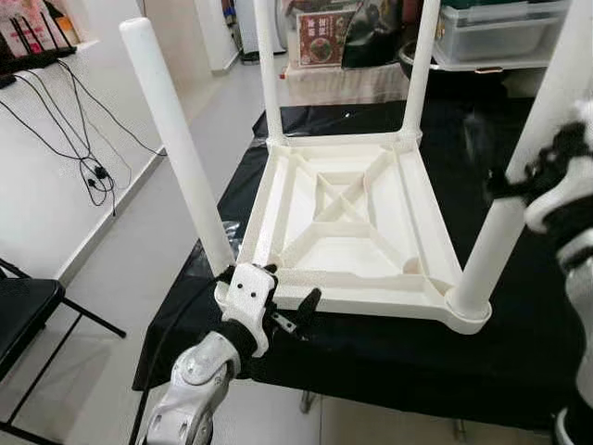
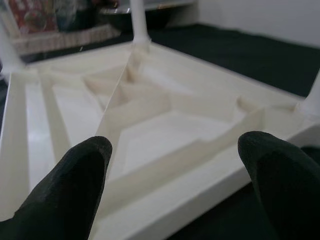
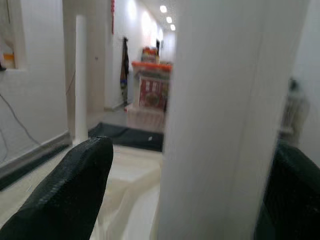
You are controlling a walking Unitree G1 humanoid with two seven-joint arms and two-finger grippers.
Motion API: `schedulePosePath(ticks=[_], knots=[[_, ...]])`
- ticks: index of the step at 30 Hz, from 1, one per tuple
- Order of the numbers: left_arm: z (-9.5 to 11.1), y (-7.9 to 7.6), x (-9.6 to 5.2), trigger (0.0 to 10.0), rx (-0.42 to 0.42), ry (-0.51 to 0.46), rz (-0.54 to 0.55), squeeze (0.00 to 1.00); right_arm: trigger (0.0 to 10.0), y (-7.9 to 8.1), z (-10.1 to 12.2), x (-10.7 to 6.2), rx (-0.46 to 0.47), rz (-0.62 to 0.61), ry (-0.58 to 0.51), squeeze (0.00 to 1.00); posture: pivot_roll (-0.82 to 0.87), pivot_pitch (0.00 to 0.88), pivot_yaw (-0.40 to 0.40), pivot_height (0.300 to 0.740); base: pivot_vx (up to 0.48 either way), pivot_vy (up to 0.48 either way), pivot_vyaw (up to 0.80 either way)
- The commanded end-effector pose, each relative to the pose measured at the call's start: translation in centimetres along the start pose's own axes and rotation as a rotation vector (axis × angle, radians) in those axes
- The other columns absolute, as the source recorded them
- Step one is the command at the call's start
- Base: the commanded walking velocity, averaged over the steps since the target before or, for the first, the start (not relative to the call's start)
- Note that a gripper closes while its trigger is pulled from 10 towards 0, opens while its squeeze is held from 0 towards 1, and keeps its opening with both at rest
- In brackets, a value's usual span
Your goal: Building children table
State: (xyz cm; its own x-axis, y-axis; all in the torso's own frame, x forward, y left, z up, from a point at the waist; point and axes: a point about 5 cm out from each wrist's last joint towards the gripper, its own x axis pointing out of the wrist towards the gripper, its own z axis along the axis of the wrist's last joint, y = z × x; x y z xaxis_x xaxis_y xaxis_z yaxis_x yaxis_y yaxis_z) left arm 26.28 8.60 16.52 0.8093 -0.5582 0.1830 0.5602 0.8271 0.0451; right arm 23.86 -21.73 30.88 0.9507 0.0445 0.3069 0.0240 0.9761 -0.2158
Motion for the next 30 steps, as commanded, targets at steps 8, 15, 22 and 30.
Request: schedulePosePath(ticks=[8, 15, 22, 30], knots=[[3.3, 0.8, -0.2, 10.0, 0.062, -0.107, -0.05, 0.0, 10.0, 0.8, -2.1, -1.3, 0.06, 0.032, 0.092, 0.0, -0.09, 0.094, 0.051, 0.74, 0.0, 0.0, 0.0], [3.6, 0.7, -0.4, 10.0, 0.088, -0.114, -0.046, 0.0, 10.0, 0.9, -1.9, -0.7, 0.086, 0.022, 0.084, 0.0, -0.07, 0.084, 0.037, 0.74, 0.0, 0.0, 0.0], [3.5, 0.6, -0.6, 10.0, 0.091, -0.104, -0.056, 0.0, 9.9, -0.3, -1.7, -0.6, 0.084, -0.027, 0.083, 0.0, -0.07, 0.081, 0.035, 0.74, 0.0, 0.0, 0.0], [3.5, 0.4, -0.5, 10.0, 0.093, -0.1, -0.065, 0.0, 10.0, -2.8, -1.0, -0.3, 0.087, -0.143, 0.051, 0.0, -0.07, 0.083, 0.038, 0.74, 0.0, 0.0, 0.0]])
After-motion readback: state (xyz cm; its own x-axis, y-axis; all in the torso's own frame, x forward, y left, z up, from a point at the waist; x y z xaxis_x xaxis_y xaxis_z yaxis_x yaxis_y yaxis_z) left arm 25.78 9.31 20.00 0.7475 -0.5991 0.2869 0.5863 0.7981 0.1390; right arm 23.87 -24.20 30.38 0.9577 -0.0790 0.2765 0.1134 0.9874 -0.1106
